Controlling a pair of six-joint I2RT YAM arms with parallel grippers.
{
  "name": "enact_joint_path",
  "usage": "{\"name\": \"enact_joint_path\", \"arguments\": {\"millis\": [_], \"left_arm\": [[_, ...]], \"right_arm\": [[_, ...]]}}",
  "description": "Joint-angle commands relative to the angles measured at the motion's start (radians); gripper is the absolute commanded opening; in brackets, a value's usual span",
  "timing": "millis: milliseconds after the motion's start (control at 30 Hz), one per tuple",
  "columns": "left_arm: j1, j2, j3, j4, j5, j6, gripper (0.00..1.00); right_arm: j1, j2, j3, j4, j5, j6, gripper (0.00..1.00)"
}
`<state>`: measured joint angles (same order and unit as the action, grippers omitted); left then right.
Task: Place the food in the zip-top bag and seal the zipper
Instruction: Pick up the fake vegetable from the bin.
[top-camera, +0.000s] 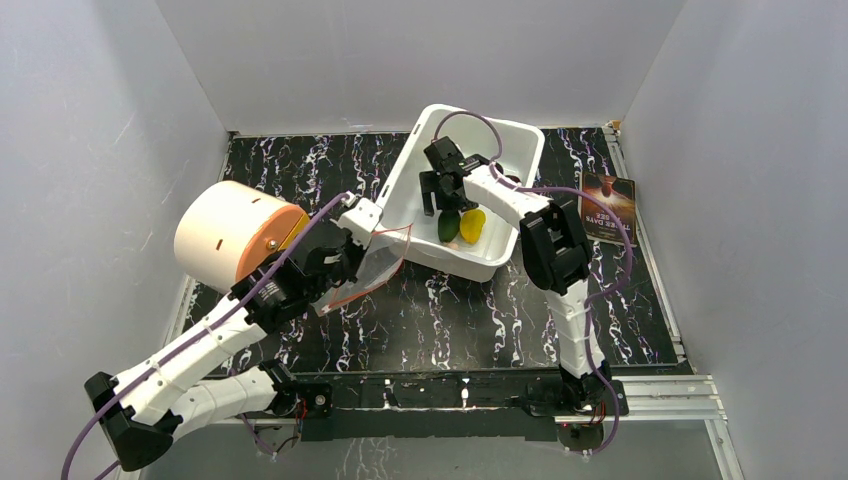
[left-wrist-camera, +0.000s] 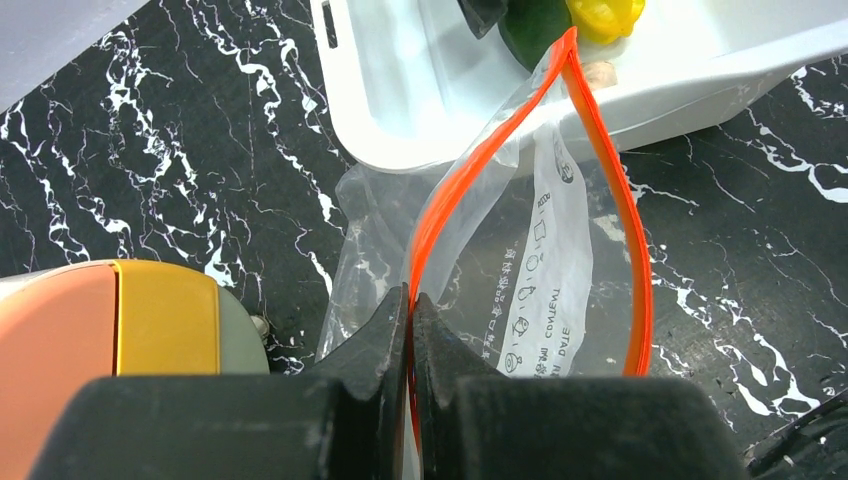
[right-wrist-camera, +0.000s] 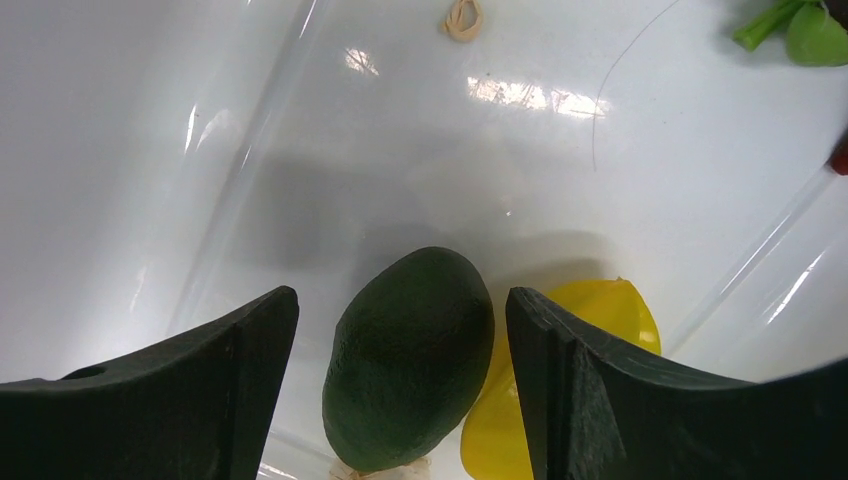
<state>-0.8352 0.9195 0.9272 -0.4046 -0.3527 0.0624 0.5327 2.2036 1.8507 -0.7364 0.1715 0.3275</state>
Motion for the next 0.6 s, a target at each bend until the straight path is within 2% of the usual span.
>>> {"name": "enact_joint_path", "arguments": {"millis": [0, 67, 233, 567], "left_arm": [[0.001, -0.015, 0.054, 0.023, 0.012, -0.017, 0.00], [0.002, -0.016, 0.050, 0.027, 0.012, -0.017, 0.00], [0.001, -0.007, 0.043, 0.035, 0.021, -0.036, 0.00], [0.001, 0.018, 0.041, 0.033, 0.020, -0.063, 0.00]], "right_arm": [[0.001, 0.003, 0.001, 0.021, -0.016, -0.001, 0.74], [0.000, 0.005, 0.004, 0.020, -0.022, -0.001, 0.71], [0.001, -0.008, 0.004, 0.011, -0.023, -0.001, 0.55], [0.001, -0.102, -0.005, 0.010, 0.018, 0.009, 0.39]]}}
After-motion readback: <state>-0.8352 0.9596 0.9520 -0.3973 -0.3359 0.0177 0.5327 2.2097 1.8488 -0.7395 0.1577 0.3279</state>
